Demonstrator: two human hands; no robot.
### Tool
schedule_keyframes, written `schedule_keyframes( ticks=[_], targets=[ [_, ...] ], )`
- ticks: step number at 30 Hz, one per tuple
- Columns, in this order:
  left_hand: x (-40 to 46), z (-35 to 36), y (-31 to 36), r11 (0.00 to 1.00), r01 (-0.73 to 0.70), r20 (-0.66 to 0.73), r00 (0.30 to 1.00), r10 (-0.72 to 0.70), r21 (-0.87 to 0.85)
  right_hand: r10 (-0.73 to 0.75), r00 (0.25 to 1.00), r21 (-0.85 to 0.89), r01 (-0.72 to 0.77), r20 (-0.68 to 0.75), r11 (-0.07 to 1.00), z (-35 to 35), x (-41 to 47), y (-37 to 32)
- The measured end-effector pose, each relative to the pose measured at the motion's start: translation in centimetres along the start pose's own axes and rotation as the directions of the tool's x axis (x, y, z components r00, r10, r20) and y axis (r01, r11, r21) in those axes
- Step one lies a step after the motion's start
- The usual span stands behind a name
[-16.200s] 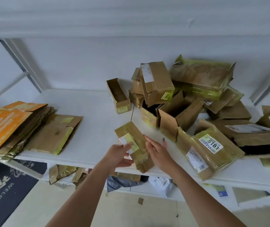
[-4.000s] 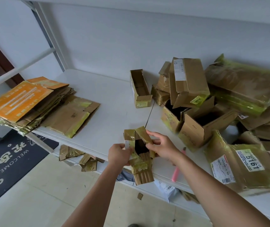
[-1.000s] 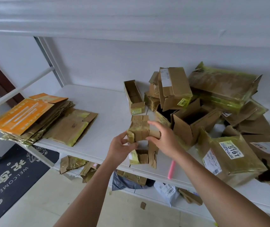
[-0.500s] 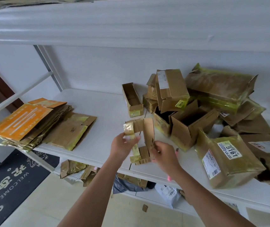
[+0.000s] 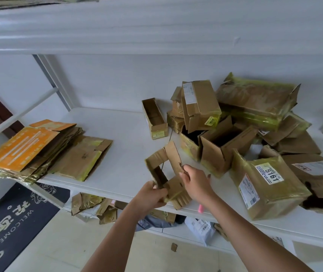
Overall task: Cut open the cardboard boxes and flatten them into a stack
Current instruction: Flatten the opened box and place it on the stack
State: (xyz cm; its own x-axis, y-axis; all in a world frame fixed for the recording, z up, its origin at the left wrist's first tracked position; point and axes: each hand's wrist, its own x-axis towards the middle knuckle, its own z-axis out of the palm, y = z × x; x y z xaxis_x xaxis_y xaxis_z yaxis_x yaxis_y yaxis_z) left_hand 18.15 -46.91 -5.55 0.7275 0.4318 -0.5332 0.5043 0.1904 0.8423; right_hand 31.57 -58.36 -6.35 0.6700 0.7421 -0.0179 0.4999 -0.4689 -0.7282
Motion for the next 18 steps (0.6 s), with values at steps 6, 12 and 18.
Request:
schedule_keyframes(
  ticks=[6,12,18],
  targets=[
    [-0.2,-0.1,0.0,0.978,-0.028,0.034,0.999,0.035,-0.206,0.142,0.990,0.085,-0.144,0.025,0.986,-2.8,0.7,0.5],
    [0.5,-1.7,1.3,0.984,-0.167,-0.448,0.877,0.175,0.056,-0.024,0.998,-0.088,0.019,-0.050,0.996,-4.4,1.4,-1.1],
    [1.1,-3.0,0.8,0.855,-0.180,-0.320,0.873,0.367,0.487,-0.106,0.990,-0.056,0.112,0.093,0.992,-3.4,1.8,-1.5]
  ],
)
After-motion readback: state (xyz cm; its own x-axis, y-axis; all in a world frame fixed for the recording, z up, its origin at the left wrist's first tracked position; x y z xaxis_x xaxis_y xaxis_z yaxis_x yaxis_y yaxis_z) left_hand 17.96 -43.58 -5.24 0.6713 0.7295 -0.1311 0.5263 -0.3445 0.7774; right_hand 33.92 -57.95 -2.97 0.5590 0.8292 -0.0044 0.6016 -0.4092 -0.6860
